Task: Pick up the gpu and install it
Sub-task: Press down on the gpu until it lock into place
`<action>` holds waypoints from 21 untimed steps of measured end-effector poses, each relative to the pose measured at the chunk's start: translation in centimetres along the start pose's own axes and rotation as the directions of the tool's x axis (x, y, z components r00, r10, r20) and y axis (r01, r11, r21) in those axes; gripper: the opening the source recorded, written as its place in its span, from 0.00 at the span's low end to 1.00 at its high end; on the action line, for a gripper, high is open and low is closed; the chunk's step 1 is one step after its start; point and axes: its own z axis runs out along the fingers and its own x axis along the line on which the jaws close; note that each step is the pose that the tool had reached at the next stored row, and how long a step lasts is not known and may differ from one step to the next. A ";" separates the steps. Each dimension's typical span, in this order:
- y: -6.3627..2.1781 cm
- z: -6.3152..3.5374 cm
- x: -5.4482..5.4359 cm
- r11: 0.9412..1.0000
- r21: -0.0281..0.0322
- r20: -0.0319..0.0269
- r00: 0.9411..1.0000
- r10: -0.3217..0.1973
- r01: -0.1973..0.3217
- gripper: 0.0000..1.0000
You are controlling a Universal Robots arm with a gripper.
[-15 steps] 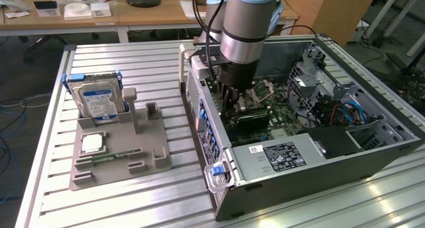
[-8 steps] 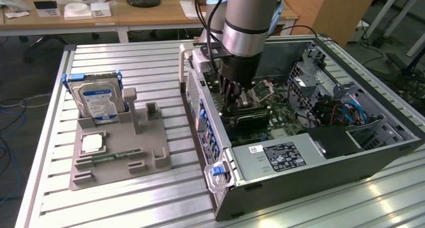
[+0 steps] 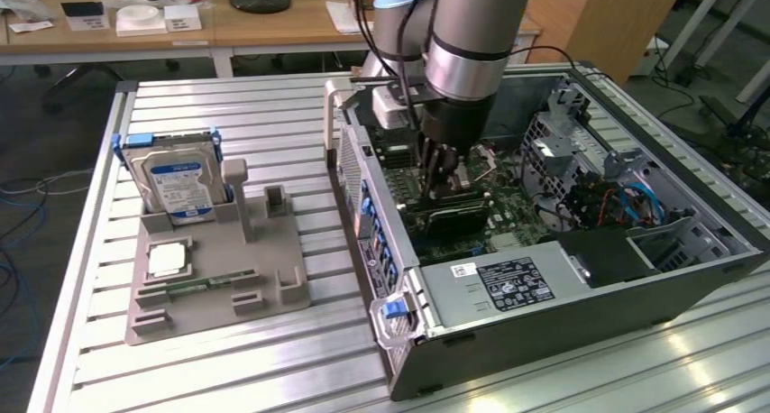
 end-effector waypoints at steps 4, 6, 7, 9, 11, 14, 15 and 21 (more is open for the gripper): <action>-1.43 0.02 0.0 1.000 0.000 0.000 1.000 0.000 0.000 0.11; -1.99 0.02 0.1 1.000 0.000 0.000 1.000 0.000 0.000 0.11; -2.27 0.03 0.1 1.000 0.000 0.000 1.000 0.000 0.000 0.11; -2.73 0.03 0.1 1.000 0.000 0.000 1.000 0.000 0.000 0.11; -3.19 0.04 0.1 1.000 0.000 0.000 1.000 0.000 0.000 0.11; -3.76 0.05 0.1 1.000 0.000 0.000 1.000 0.000 0.000 0.11; -3.89 0.05 0.1 1.000 0.000 0.000 1.000 0.000 0.000 0.11; -3.93 0.05 0.1 1.000 0.000 0.000 1.000 0.000 0.000 0.11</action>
